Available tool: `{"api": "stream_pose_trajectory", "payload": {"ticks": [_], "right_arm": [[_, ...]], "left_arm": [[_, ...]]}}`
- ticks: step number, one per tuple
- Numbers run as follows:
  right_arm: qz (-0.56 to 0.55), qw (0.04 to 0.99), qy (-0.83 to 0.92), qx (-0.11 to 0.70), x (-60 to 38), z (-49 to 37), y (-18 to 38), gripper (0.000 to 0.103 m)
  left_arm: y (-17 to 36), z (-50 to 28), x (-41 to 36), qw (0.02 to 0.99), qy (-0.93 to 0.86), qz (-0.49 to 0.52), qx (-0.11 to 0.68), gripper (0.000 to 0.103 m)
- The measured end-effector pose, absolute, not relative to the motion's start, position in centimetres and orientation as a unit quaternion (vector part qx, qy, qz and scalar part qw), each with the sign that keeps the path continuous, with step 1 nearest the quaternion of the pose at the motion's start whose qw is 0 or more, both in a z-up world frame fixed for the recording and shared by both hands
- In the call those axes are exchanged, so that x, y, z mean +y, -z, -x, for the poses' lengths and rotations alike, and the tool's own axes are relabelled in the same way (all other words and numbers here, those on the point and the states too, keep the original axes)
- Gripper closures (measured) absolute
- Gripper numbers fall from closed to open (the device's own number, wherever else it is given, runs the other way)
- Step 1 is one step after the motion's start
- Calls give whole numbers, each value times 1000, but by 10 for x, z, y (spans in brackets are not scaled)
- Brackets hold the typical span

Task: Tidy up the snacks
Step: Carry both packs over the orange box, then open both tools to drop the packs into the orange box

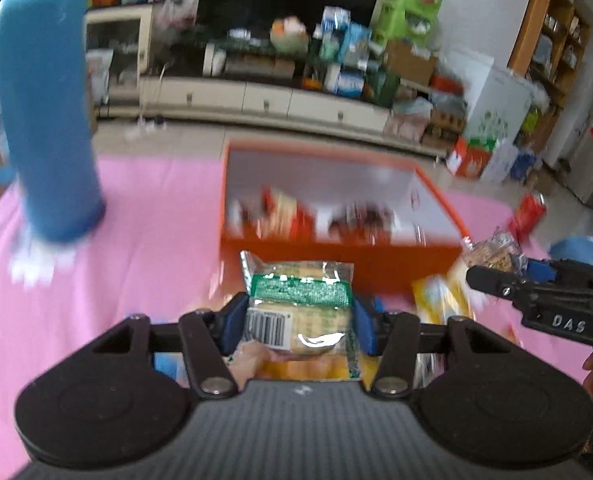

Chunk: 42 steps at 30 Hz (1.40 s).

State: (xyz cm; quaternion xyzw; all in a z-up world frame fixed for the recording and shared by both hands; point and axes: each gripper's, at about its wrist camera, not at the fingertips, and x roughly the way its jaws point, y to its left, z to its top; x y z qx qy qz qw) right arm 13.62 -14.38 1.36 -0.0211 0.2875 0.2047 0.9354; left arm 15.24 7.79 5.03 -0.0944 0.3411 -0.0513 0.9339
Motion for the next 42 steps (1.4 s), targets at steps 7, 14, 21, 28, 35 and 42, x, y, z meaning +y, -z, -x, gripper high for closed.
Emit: {"api": "stream_pose_trajectory", "payload": {"ticks": [7, 14, 21, 28, 35, 42], "right_arm": [[36, 939, -194, 282, -118, -257, -22, 64], [33, 925, -193, 327, -97, -339, 13, 56], [8, 933, -187, 306, -107, -317, 10, 39], [4, 939, -189, 289, -126, -241, -9, 20], [-10, 929, -183, 321, -147, -150, 5, 12], [-68, 907, -160, 382, -180, -74, 54, 12]], "left_arm": [[-59, -267, 68, 938, 58, 100, 328, 50], [-20, -315, 47, 928, 42, 57, 365, 41], [-26, -285, 52, 934, 43, 45, 353, 39], [-44, -243, 45, 937, 43, 37, 344, 38], [-33, -159, 50, 930, 45, 54, 360, 34], [22, -55, 69, 896, 13, 104, 431, 34]]}}
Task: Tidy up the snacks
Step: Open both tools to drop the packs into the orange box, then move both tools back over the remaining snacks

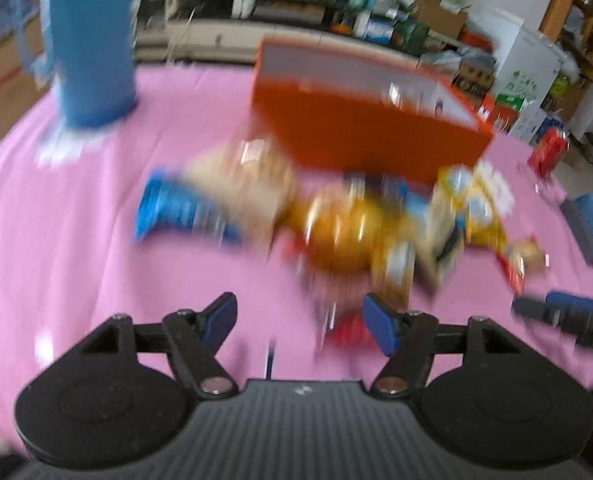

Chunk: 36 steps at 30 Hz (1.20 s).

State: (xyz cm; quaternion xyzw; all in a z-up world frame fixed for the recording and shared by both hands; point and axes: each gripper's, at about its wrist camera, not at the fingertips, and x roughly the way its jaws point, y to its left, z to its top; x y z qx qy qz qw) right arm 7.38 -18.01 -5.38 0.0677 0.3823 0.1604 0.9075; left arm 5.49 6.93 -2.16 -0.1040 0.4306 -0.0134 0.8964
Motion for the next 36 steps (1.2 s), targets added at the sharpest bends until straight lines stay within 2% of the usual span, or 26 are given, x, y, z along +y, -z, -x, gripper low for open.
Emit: {"api": "stream_pose_trajectory", "payload": {"ticks": [4, 10, 17, 22, 31, 36], "right_arm": [[-90, 900, -158, 396, -190, -55, 67, 12], [-93, 901, -159, 392, -190, -60, 64, 11], [-115, 901, -139, 396, -211, -63, 71, 11], [-141, 896, -124, 403, -228, -68, 80, 11], [-147, 885, -127, 422, -227, -70, 91, 11], [-124, 890, -135, 416, -219, -68, 84, 9]], "left_arm": [[35, -33, 65, 884, 23, 100, 456, 34], [17, -73, 57, 899, 22, 102, 425, 33], [22, -156, 67, 867, 28, 236, 438, 30], [40, -179, 67, 843, 8, 284, 456, 30], [53, -167, 72, 833, 15, 286, 474, 34], [41, -111, 68, 867, 21, 197, 457, 32]]}}
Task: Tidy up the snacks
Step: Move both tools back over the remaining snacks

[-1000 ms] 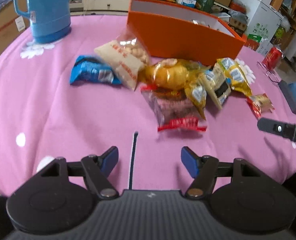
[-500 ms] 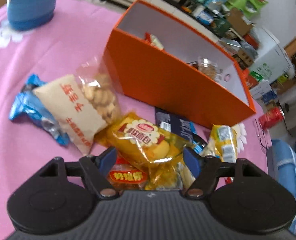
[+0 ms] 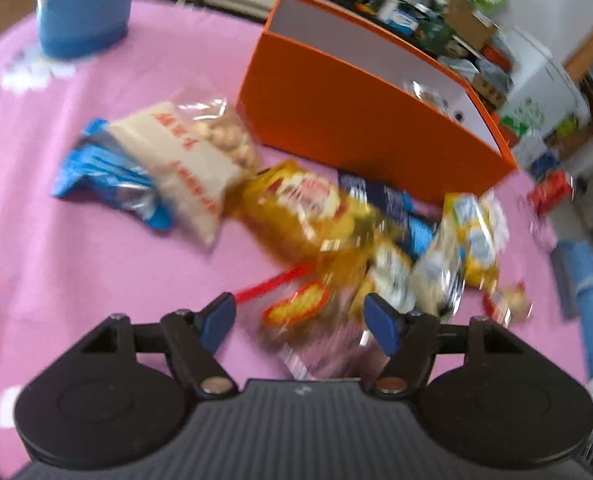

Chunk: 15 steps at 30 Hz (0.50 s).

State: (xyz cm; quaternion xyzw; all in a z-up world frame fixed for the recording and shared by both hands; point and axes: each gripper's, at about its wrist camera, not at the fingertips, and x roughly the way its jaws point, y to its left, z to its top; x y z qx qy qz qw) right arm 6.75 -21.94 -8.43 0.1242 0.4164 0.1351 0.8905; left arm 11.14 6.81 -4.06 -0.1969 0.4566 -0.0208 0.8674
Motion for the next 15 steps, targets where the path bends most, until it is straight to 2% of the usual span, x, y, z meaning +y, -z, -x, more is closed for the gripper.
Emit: {"api": "stream_pose_trajectory", "payload": {"ticks": [7, 11, 13, 15], "right_arm": [[-126, 884, -146, 426, -207, -72, 88, 9], [-107, 887, -154, 422, -200, -66, 80, 9], [-101, 889, -147, 421, -201, -65, 78, 9], [-103, 889, -140, 423, -205, -65, 77, 9]], "left_arm": [[46, -97, 35, 877, 43, 119, 463, 30], [59, -107, 29, 871, 51, 132, 470, 30], [61, -107, 32, 872, 43, 140, 466, 35], [59, -104, 39, 873, 40, 136, 467, 32]]}}
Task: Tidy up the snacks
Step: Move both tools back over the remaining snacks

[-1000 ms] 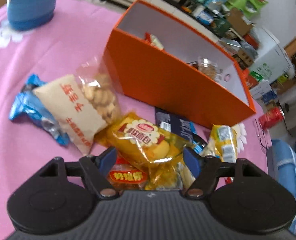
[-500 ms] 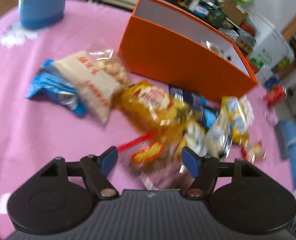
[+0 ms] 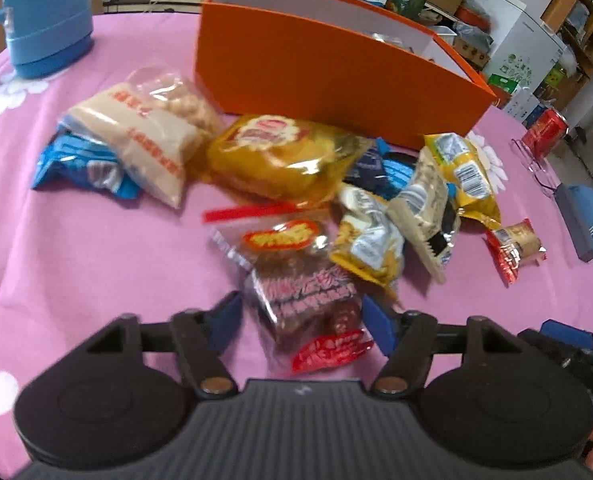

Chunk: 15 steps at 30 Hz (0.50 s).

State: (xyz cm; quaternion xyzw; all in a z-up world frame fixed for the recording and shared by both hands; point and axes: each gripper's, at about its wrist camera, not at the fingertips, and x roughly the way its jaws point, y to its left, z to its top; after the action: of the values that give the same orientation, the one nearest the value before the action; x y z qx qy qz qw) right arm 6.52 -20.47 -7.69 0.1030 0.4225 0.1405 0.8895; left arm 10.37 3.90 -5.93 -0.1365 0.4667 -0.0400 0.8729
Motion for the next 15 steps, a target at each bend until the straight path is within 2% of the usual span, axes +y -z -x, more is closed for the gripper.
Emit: {"api": "stream_pose_trajectory", "payload": {"ticks": [7, 11, 15], "right_arm": [[-106, 885, -139, 430, -207, -66, 81, 9], [-98, 893, -135, 418, -209, -71, 78, 9], [-120, 900, -100, 406, -226, -95, 73, 9]], "left_arm": [[57, -92, 77, 870, 43, 107, 479, 33], [56, -88, 85, 868, 40, 96, 486, 26], [55, -83, 86, 870, 37, 140, 472, 18]]}}
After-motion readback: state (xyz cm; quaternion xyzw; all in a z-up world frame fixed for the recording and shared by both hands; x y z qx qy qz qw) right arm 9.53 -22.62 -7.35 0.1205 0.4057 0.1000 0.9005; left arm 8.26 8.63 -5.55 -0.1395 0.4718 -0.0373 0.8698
